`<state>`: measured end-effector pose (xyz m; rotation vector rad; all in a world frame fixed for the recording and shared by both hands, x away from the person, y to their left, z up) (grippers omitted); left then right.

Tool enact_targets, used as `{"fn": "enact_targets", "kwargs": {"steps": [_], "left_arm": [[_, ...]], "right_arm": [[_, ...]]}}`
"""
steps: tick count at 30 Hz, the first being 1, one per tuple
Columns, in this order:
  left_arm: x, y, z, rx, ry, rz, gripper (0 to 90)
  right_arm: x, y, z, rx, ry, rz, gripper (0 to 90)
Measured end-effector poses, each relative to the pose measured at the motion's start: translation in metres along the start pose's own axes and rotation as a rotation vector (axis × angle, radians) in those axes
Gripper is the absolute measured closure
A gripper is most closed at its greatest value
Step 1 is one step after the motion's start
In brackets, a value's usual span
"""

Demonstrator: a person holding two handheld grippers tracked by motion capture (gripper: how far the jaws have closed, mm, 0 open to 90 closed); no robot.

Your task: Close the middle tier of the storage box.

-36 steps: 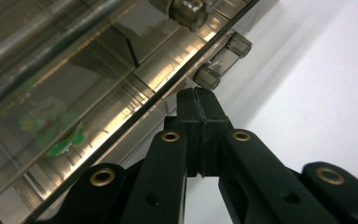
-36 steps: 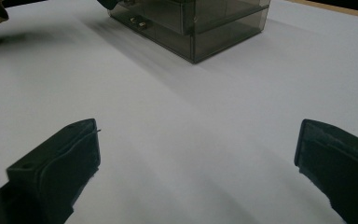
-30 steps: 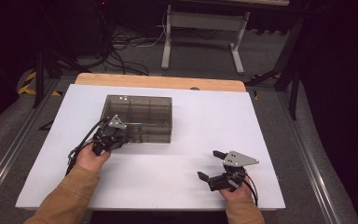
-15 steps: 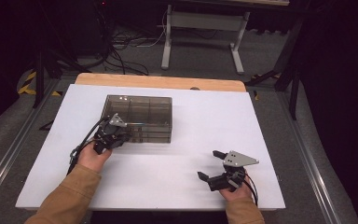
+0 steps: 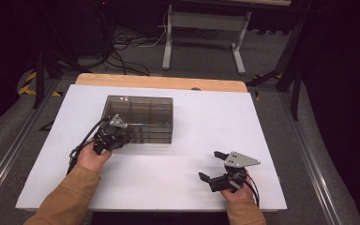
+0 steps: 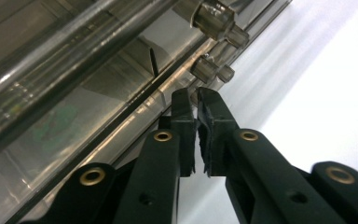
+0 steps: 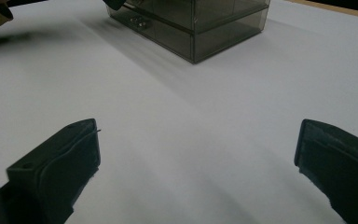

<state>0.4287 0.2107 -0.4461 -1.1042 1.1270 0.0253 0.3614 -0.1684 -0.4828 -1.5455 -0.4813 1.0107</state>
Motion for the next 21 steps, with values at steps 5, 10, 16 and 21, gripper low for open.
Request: {"fn": "enact_targets", "kwargs": {"steps": [5,10,16,21], "left_arm": [[-0.005,0.0,-0.002,0.005,0.026,-0.01,78.9],[-0.011,-0.002,-0.007,0.03,0.08,-0.036,55.3],[-0.02,-0.003,-0.012,0.057,0.113,-0.081,29.9],[-0.025,-0.004,-0.018,0.075,0.171,-0.114,13.7]], "right_arm": [[0.0,0.0,0.0,-0.001,0.0,0.0,0.3],[0.0,0.0,0.0,0.004,-0.003,0.0,0.3],[0.0,0.0,-0.001,0.006,-0.005,-0.002,0.3],[0.001,0.0,-0.001,0.006,-0.007,0.002,0.3]]}}
Point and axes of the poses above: each handheld gripper's, and its own axes: x roughly forward along the jaws, y roughly out of its underside, z roughly to its left, the point moved 3 cm from there along x, roughly forward along the jaws, and after that the axes turned 6 degrees about -z, right-handed, at the moved point
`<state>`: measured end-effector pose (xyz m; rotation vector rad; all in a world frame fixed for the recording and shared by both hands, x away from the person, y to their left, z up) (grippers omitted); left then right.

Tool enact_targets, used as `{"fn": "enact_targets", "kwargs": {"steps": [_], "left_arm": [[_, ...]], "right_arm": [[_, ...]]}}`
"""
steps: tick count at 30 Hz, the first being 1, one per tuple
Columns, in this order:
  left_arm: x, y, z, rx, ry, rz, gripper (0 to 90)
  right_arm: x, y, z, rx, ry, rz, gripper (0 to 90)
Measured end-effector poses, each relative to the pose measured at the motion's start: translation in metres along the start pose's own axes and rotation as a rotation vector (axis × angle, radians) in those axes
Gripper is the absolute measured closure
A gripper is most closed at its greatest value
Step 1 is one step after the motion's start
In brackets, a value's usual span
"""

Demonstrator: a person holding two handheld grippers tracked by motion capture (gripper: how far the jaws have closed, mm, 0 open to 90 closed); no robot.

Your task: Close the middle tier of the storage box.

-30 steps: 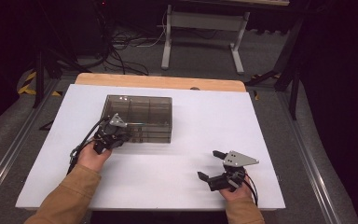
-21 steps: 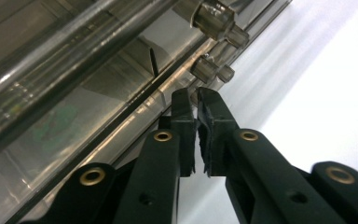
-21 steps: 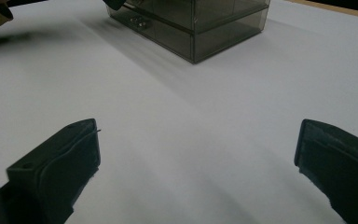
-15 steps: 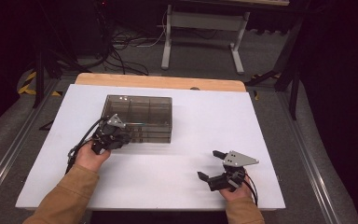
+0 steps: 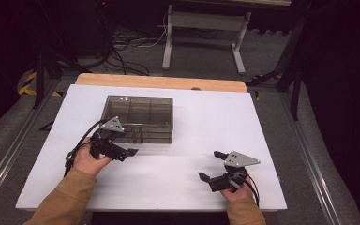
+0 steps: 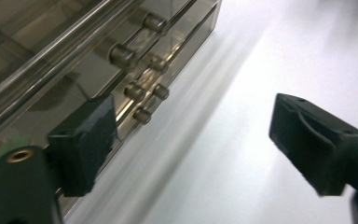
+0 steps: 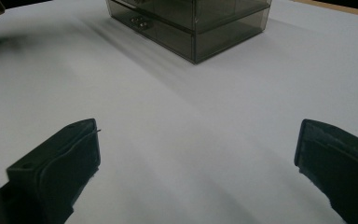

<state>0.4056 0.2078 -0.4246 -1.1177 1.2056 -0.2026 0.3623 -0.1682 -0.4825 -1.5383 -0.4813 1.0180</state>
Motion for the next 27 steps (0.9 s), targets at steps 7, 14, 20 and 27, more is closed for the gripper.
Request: {"fn": "enact_targets", "kwargs": {"steps": [7,14,20,27], "left_arm": [[-0.009,-0.005,-0.003,0.014,-0.018,-0.101,0.0],[-0.018,-0.007,-0.006,0.01,-0.042,-0.149,0.1],[-0.022,-0.008,-0.01,0.022,-0.034,-0.158,0.4],[-0.031,-0.008,-0.012,0.039,-0.045,-0.203,0.2]], "right_arm": [[0.0,0.0,0.0,0.0,0.0,0.001,0.3],[0.001,0.0,0.001,-0.007,0.001,0.007,0.3],[0.001,0.0,0.0,-0.005,0.002,0.007,0.2],[0.001,0.0,0.0,0.009,-0.001,0.005,0.3]]}}
Point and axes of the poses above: each handheld gripper's, and its own axes: x roughly forward along the jaws, y roughly out of its underside, z roughly to its left, the point moved 3 cm from there along x, roughly forward along the jaws, and after that the axes turned 6 degrees about -z, right-handed, at the moved point
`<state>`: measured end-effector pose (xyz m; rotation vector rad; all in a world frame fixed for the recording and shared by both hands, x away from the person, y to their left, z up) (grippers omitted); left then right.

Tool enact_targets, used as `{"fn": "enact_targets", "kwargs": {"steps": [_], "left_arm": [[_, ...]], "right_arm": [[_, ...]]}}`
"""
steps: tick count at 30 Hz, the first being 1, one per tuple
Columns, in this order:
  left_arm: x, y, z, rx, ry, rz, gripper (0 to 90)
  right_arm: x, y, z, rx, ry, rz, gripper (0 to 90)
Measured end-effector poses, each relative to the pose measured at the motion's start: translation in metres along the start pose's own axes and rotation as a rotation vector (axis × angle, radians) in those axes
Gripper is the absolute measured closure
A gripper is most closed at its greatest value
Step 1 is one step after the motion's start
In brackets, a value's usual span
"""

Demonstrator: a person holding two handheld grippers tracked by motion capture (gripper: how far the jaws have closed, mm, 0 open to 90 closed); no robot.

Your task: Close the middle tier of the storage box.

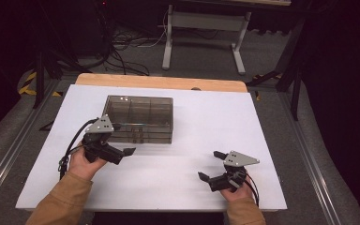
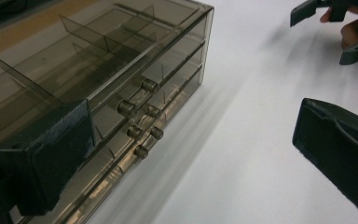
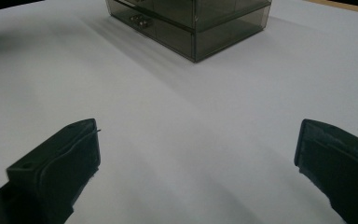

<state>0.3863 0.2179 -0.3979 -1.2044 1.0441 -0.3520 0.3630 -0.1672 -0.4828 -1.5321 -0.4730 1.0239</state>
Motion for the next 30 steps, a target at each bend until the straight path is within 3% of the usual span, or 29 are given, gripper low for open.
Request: {"fn": "enact_targets", "kwargs": {"steps": [4,13,23,30], "left_arm": [[-0.008,0.001,0.0,-0.011,0.008,-0.036,0.2],[-0.032,0.023,0.005,-0.052,-0.034,-0.113,0.2],[-0.048,0.054,0.013,-0.09,-0.073,-0.111,0.2],[-0.058,0.075,0.017,-0.126,-0.096,-0.136,0.2]], "right_arm": [[0.0,0.0,0.0,0.0,-0.007,0.001,0.3],[0.001,0.0,0.001,-0.003,-0.03,0.001,0.3],[0.001,0.0,0.002,-0.005,-0.039,-0.002,0.3],[0.0,0.0,0.001,-0.007,-0.039,-0.002,0.3]]}}
Point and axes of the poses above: each handheld gripper's, and its own axes: x roughly forward along the jaws, y roughly out of its underside, z roughly to its left, the point moved 3 cm from there along x, roughly forward along the jaws, and after that the axes turned 6 degrees about -z, right-handed, at the moved point
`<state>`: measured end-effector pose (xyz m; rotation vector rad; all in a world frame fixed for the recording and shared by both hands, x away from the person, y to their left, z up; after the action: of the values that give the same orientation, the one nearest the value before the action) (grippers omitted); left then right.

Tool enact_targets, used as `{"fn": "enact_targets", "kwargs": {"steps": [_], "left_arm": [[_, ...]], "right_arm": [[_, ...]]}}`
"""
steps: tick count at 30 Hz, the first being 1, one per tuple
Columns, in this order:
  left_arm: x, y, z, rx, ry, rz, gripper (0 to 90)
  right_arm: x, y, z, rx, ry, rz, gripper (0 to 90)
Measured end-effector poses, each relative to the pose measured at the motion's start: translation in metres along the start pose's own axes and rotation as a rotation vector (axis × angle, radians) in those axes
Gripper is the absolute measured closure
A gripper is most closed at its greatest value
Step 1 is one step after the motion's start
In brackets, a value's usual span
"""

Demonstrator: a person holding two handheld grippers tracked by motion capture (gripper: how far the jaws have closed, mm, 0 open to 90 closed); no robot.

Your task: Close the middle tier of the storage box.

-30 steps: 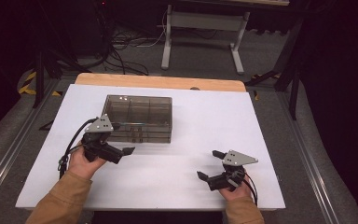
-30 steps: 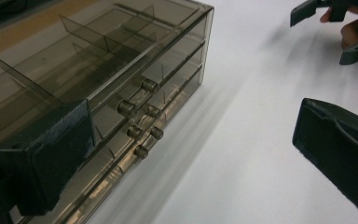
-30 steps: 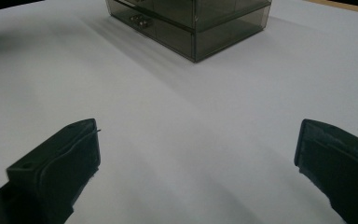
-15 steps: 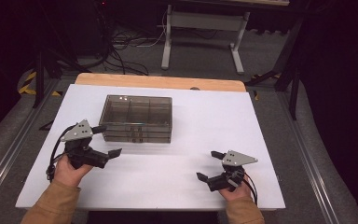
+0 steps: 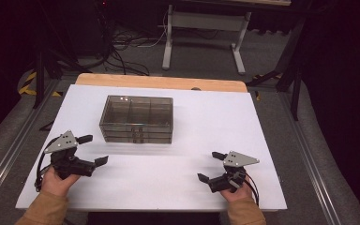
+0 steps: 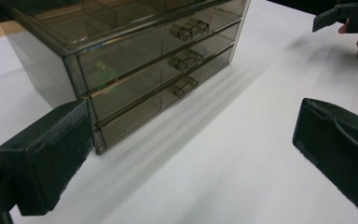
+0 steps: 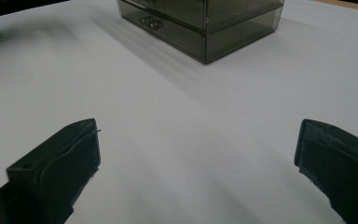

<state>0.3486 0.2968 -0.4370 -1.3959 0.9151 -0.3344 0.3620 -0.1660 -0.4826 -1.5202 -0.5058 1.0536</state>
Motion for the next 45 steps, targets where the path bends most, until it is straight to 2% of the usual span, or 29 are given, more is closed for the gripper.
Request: {"fn": "enact_targets", "kwargs": {"steps": [4,7,14,16,18,22,32,34,36,39,41,45], "left_arm": [[-0.006,0.009,0.003,-0.02,-0.008,-0.012,0.2],[-0.008,0.015,0.006,-0.03,-0.002,0.002,0.2],[-0.011,0.029,0.006,-0.011,-0.003,0.058,0.2],[-0.014,0.032,0.008,0.0,-0.011,0.062,0.2],[-0.015,0.034,0.008,-0.006,-0.011,0.06,0.2],[-0.019,0.042,0.013,-0.048,-0.011,0.048,0.2],[-0.024,0.058,0.016,-0.062,-0.017,0.05,0.2],[-0.026,0.057,0.015,-0.043,-0.019,0.038,0.2],[-0.026,0.058,0.013,-0.042,-0.022,0.03,0.2],[-0.023,0.058,0.014,-0.053,-0.031,0.049,0.2],[-0.023,0.058,0.015,-0.065,-0.037,0.048,0.2],[-0.024,0.058,0.015,-0.064,-0.04,0.03,0.2]], "right_arm": [[0.0,0.0,0.0,0.001,0.0,-0.003,0.3],[0.0,0.0,0.0,-0.001,0.0,-0.001,0.3],[0.0,0.0,0.001,0.0,-0.001,-0.002,0.3],[0.0,0.0,0.001,0.0,-0.001,-0.001,0.3],[0.0,0.0,0.001,-0.002,-0.002,-0.001,0.3],[0.0,0.0,0.001,-0.001,-0.002,-0.002,0.3],[0.0,0.0,0.001,-0.005,0.001,-0.004,0.3],[0.0,0.0,0.001,-0.002,0.0,-0.005,0.3],[0.0,0.0,0.001,-0.002,0.0,-0.008,0.3],[-0.001,0.0,0.001,-0.007,0.0,-0.006,0.3],[-0.001,0.0,0.001,-0.007,0.0,-0.009,0.2],[-0.001,0.0,0.001,-0.008,-0.003,-0.012,0.3]]}}
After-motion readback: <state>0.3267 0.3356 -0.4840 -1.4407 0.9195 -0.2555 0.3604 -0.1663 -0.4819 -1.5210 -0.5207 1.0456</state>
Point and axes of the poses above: each handheld gripper's, and its own axes: x roughly forward along the jaws, y roughly out of its underside, z roughly to its left, the point moved 3 cm from there along x, roughly forward along the jaws, and after that the axes turned 6 degrees about -z, right-handed, at the moved point
